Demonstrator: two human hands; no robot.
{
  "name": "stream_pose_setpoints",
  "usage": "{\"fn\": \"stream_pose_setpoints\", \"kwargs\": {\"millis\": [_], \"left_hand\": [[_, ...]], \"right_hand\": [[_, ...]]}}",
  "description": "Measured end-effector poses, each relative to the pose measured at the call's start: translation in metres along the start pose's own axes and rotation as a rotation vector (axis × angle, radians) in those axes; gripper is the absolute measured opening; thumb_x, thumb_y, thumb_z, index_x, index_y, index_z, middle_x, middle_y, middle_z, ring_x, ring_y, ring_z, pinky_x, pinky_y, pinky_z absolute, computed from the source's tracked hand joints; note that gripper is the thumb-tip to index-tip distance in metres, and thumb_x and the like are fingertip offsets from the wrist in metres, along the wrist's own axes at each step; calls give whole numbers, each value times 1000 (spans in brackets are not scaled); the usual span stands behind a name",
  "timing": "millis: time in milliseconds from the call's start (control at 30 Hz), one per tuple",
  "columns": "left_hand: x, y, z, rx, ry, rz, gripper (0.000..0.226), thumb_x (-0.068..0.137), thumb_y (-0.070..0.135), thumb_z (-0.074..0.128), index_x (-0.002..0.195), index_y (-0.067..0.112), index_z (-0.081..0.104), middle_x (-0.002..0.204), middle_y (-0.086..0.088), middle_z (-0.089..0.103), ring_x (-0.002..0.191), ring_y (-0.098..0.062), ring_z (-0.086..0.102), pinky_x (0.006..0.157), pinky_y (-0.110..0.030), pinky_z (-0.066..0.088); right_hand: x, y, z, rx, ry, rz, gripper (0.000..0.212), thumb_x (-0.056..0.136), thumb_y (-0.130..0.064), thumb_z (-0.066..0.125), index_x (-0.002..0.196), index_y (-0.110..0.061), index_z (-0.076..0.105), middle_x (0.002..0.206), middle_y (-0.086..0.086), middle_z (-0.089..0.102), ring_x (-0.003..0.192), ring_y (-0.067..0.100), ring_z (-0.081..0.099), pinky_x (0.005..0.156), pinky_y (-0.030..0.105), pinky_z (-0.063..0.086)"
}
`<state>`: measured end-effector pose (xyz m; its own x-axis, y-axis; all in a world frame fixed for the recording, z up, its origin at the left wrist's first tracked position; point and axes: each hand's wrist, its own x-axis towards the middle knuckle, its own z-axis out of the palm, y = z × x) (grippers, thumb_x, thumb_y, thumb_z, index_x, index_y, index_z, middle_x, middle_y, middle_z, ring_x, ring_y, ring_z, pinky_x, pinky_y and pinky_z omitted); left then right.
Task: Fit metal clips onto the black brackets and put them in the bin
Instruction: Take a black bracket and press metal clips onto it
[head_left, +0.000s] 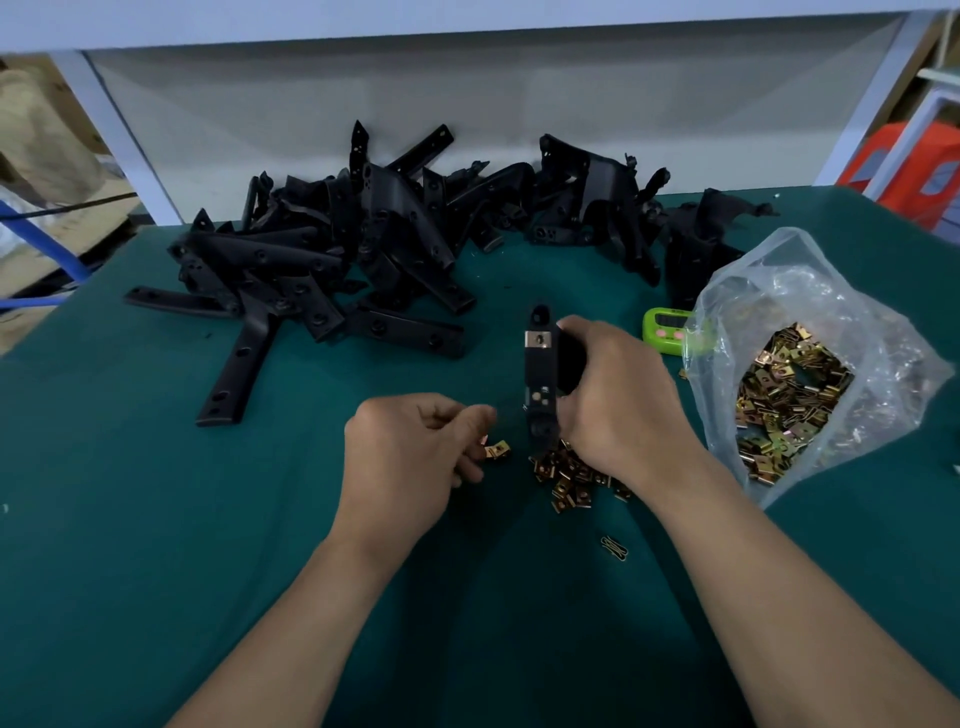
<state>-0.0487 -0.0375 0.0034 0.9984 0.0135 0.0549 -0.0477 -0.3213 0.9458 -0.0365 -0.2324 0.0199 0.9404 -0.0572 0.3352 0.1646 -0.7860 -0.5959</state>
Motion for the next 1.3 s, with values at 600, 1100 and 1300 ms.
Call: {"fn": "stream_pose_setpoints", "kwargs": {"millis": [600,1100,1300], "left_hand": [[6,-2,-1,-328,-87,-55,36,82,-25,62,105,1,72,91,-16,78,83,-27,73,78,-33,61],[6,1,-1,-276,-11,-27,24,91,-6,64,94,15,75,81,-10,79,70,-28,73,70,-41,57],[0,8,0,-280,-97,-42,19,92,-8,61,99,5,73,77,-12,77,61,-17,68,55,-27,53]], "right_hand": [[-7,-11,14,71,-111,-194,11,78,-22,61,74,-28,53,66,-5,64,61,21,60,56,43,51],[-19,-38,10,61,-170,-274,4,82,-28,60,80,-26,57,62,-6,57,62,22,51,60,44,48],[-17,-38,9,-105,-128,-274,20,76,-18,68,71,-26,50,56,-6,47,59,24,43,57,42,45]]}}
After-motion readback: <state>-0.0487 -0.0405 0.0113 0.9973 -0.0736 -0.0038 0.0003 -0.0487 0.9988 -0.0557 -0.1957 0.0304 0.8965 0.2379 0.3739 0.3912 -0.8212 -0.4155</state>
